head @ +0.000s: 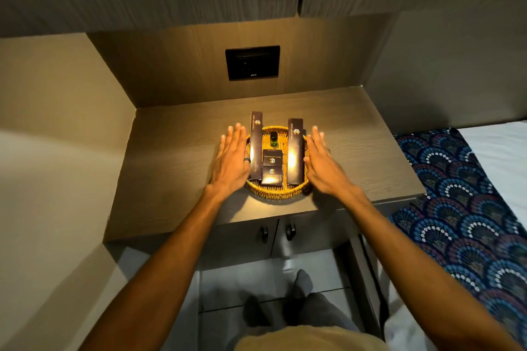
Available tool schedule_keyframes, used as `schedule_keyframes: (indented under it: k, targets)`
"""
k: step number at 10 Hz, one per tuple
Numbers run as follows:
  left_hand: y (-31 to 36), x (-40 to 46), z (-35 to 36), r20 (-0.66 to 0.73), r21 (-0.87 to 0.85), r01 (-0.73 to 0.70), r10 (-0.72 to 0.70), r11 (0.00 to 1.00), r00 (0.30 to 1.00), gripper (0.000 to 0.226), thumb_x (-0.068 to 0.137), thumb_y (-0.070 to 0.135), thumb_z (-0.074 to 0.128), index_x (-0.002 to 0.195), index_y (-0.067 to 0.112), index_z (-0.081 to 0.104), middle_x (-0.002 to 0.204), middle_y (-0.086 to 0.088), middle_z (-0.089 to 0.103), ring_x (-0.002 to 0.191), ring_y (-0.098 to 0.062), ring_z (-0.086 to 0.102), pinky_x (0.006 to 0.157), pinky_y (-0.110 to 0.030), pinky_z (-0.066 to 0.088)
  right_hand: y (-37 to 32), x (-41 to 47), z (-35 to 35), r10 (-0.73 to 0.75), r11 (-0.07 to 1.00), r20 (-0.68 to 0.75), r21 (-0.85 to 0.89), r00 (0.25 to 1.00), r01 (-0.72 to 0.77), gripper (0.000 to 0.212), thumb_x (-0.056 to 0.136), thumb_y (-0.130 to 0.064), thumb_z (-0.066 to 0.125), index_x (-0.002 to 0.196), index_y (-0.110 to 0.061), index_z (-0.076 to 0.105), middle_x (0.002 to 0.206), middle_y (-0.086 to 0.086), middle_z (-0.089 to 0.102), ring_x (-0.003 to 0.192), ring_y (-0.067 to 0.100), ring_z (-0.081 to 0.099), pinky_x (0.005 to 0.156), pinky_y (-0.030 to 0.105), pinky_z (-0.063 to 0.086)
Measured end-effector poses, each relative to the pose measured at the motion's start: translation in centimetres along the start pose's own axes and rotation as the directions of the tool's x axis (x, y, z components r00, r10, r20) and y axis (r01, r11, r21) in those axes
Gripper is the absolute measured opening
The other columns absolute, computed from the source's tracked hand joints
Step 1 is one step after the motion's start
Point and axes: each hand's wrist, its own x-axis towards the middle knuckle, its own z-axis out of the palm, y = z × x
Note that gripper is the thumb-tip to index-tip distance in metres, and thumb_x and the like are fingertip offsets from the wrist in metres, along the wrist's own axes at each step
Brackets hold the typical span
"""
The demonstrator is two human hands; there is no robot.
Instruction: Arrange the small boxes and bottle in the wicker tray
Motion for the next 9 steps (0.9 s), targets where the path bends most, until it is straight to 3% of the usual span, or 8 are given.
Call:
schedule_keyframes:
  k: [1,4,6,7,8,9]
  targets:
    - [1.0,-1.4,0.7,-0.035,0.054,0.086,-0.084,0.995,0.996,0.089,0.093,0.008,0.052,0.162,0.007,-0.002,0.171,-0.014,-0.007,0.156,-0.024,-0.014,0.126,-0.039,-0.011,1.2,1.5,-1.3,-0.098,0.991,0.068,-0.081,0.993,0.104,0.069,0.107,-0.021,0.037,0.163,-0.01,-0.001,0.171,0.008,-0.018,0.159,0.027,-0.013,0.125,0.045,0.007]
    - [2.4,-2.1,-0.2,-0.036,0.121,0.18,-0.177,0.976,0.984,0.085,0.097,0.01,0.05,0.162,0.007,-0.004,0.171,-0.014,-0.009,0.157,-0.025,-0.013,0.128,-0.041,-0.009,0.8,2.7,-2.1,-0.193,0.972,0.106,-0.113,0.975,0.205,0.068,0.108,-0.026,0.035,0.163,-0.008,0.0,0.171,0.011,-0.014,0.159,0.027,-0.012,0.124,0.039,-0.004]
    - [2.7,-1.9,-1.9,0.018,0.121,0.166,-0.169,0.979,0.985,0.081,0.1,0.008,0.045,0.162,0.009,-0.006,0.171,-0.013,-0.01,0.157,-0.024,-0.013,0.129,-0.041,-0.005,-0.1,2.0,-1.9,-0.154,0.98,0.113,-0.109,0.982,0.166,0.069,0.108,-0.025,0.036,0.163,-0.006,-0.001,0.171,0.012,-0.015,0.16,0.028,-0.012,0.131,0.047,0.0]
    - [2.8,-2.5,-3.0,0.049,0.138,0.17,-0.178,0.976,0.983,0.073,0.107,0.02,0.038,0.161,0.011,-0.012,0.171,-0.012,-0.015,0.156,-0.024,-0.016,0.128,-0.043,-0.006,-0.4,1.8,-2.4,-0.154,0.974,0.124,-0.147,0.98,0.172,0.069,0.109,-0.032,0.032,0.163,-0.007,-0.004,0.171,0.012,-0.017,0.16,0.028,-0.014,0.131,0.052,0.005]
    - [3.5,-3.6,-4.0,-0.014,0.176,0.179,-0.179,0.968,0.984,0.069,0.11,0.035,0.028,0.16,0.012,-0.014,0.169,-0.011,-0.02,0.155,-0.025,-0.02,0.128,-0.043,-0.009,-1.1,0.8,-3.2,-0.171,0.962,0.083,-0.202,0.982,0.184,0.071,0.108,-0.042,0.028,0.163,-0.01,-0.004,0.171,0.012,-0.017,0.16,0.027,-0.014,0.13,0.055,0.004]
    - [5.5,-7.0,-5.4,-0.188,0.252,0.098,-0.051,0.963,0.981,0.072,0.108,0.049,0.024,0.162,0.013,-0.009,0.17,-0.012,-0.016,0.156,-0.026,-0.018,0.128,-0.045,-0.009,-2.3,-2.5,-3.9,-0.283,0.934,-0.051,-0.242,0.958,0.263,0.071,0.107,-0.048,0.026,0.164,-0.014,-0.001,0.172,0.009,-0.012,0.16,0.025,-0.013,0.13,0.057,0.004]
